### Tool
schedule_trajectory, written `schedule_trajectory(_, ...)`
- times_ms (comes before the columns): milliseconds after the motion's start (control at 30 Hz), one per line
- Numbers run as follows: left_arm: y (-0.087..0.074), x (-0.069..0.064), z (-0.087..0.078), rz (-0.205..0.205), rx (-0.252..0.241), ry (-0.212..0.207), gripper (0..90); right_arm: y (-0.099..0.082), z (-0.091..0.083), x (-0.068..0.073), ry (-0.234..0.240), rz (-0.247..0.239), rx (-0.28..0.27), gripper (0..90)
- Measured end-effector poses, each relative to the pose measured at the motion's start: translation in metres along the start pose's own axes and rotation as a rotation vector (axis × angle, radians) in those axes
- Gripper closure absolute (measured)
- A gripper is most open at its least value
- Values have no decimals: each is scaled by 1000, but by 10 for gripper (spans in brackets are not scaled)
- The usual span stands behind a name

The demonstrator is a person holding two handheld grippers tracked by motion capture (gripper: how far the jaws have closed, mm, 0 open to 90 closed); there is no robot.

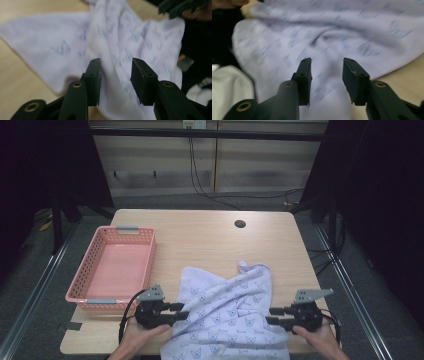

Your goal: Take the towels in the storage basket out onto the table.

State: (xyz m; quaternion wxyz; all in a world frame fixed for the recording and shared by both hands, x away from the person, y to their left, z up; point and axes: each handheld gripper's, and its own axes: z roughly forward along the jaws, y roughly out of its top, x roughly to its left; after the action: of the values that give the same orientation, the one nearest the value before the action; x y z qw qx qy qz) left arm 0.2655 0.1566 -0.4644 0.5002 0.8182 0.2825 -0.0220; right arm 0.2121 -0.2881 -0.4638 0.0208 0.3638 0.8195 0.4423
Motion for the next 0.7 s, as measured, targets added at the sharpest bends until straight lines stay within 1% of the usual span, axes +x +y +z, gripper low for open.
schedule_trajectory(33, 8, 6, 6, -19, -12, 21, 652, 15, 12, -13, -52, -2, 0, 585)
schedule_trajectory(67, 11, 9, 10, -19, -6, 27, 672, 19, 17, -18, -75, 0, 0, 583)
schedule_trajectory(100, 11, 9, 10, -19, -6, 27, 688, 19, 17, -18, -75, 0, 0, 583)
schedule_trajectory(133, 14, 18, 25, -21, 30, 113, 698, 29, 37, -30, -89, -5, 31, 581)
schedule_trajectory(167, 14, 18, 25, -21, 30, 113, 697, 32, 45, -32, -112, -11, 47, 572)
schedule_trajectory(200, 13, 24, 33, -54, 52, 112, 672, 35, 56, -36, -116, -6, 72, 570)
schedule_trajectory(233, 9, 27, 43, -52, 100, 111, 658, 36, 62, -37, -115, -15, 88, 570)
schedule_trajectory(267, 9, 27, 43, -52, 100, 111, 650, 36, 62, -37, -115, -15, 88, 570)
schedule_trajectory(300, 5, 26, 48, -41, 148, 99, 627, 36, 74, -37, -147, -39, 137, 621)
schedule_trajectory(333, 0, 21, 51, -17, 187, 79, 615, 34, 76, -37, -146, -49, 142, 627)
schedule_trajectory(367, -3, 16, 53, -3, 212, 84, 614, 31, 74, -36, -148, -38, 134, 635)
schedule_trajectory(400, -5, 11, 51, 2, 213, 73, 617, 30, 71, -34, -137, -33, 148, 658)
schedule_trajectory(433, -5, 11, 51, 2, 213, 73, 634, 30, 71, -34, -137, -33, 148, 658)
schedule_trajectory(467, -10, 5, 49, 13, 216, 47, 637, 22, 63, -28, -125, -41, 158, 664)
schedule_trajectory(533, -14, -4, 46, 21, 228, 37, 637, 10, 51, -20, -105, -26, 162, 674)
schedule_trajectory(567, -18, -10, 43, 26, 236, 19, 637, 6, 48, -18, -95, -17, 158, 677)
schedule_trajectory(600, -20, -14, 41, 35, 241, 14, 637, -1, 40, -14, -79, 1, 167, 680)
schedule_trajectory(633, -24, -21, 38, 40, 251, 4, 637, -5, 36, -11, -65, 4, 173, 681)
schedule_trajectory(667, -24, -21, 38, 40, 251, 4, 637, -5, 36, -11, -65, 4, 173, 681)
schedule_trajectory(700, -28, -28, 36, 42, 249, -5, 637, -10, 31, -5, -52, 11, 183, 682)
